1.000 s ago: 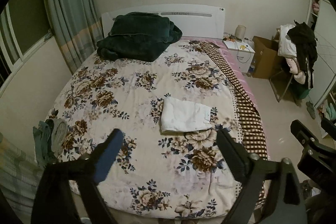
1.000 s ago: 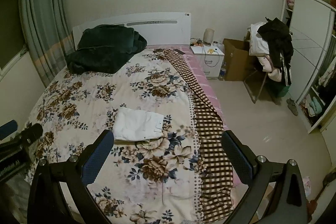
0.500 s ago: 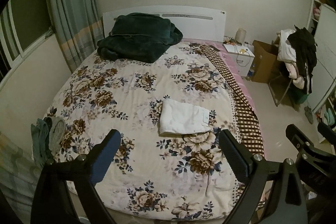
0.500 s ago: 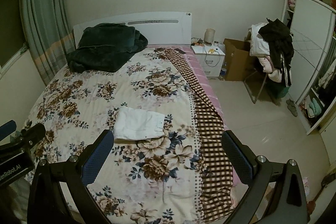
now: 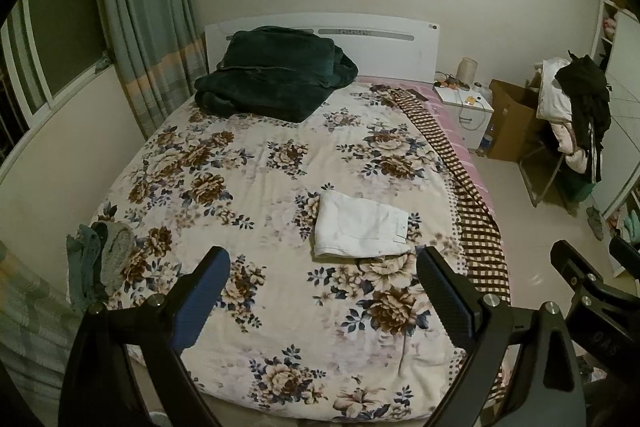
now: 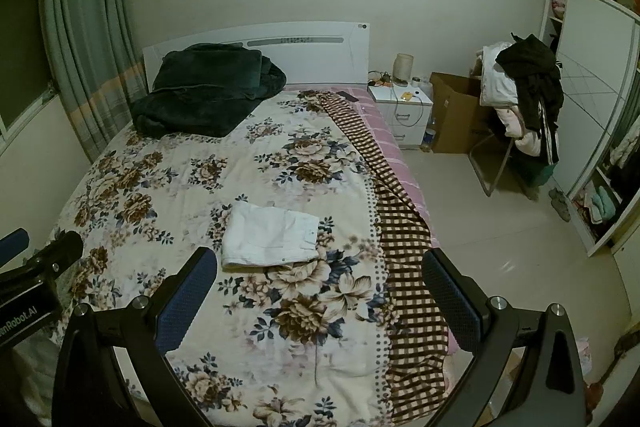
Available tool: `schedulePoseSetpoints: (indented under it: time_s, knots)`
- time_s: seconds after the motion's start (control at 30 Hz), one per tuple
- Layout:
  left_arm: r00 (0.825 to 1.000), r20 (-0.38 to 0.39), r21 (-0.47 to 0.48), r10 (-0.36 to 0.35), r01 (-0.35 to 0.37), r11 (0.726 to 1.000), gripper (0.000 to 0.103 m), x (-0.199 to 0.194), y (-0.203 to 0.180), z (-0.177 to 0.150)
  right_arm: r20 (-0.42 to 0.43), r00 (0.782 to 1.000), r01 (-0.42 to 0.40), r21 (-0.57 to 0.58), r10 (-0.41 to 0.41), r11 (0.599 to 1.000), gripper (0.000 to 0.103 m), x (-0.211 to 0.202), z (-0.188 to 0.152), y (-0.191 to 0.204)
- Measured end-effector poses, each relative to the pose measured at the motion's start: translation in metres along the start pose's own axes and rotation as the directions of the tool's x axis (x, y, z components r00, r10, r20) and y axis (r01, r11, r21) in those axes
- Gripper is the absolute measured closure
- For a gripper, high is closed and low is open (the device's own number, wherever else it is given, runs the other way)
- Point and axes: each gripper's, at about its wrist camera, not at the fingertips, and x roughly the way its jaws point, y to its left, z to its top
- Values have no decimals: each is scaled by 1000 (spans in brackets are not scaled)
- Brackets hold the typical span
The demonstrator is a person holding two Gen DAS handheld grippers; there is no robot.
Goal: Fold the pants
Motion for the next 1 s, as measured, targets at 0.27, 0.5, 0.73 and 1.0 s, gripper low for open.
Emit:
schedulePoseSetpoints:
  time_s: [0.27, 0.5, 0.73, 1.0]
  knots:
    - [1000, -8, -6, 2, -2, 1000, 8, 0, 2, -5, -10, 1000, -7, 0, 7, 1000, 0, 5, -3, -3]
    - [1000, -7, -7, -1, 1, 1000, 8, 0, 1, -8, -9, 1000, -17, -4, 17, 1000, 0, 4, -6, -1]
    - [1000, -4, 6, 4, -4, 1000, 8, -1, -1, -9, -11, 1000, -21, -2, 21, 1000, 0, 3, -7, 0]
    - [1000, -2, 33, -8, 8, 999, 1, -5, -12, -8, -11, 1000, -30, -5, 30, 1000, 0, 5, -4, 0]
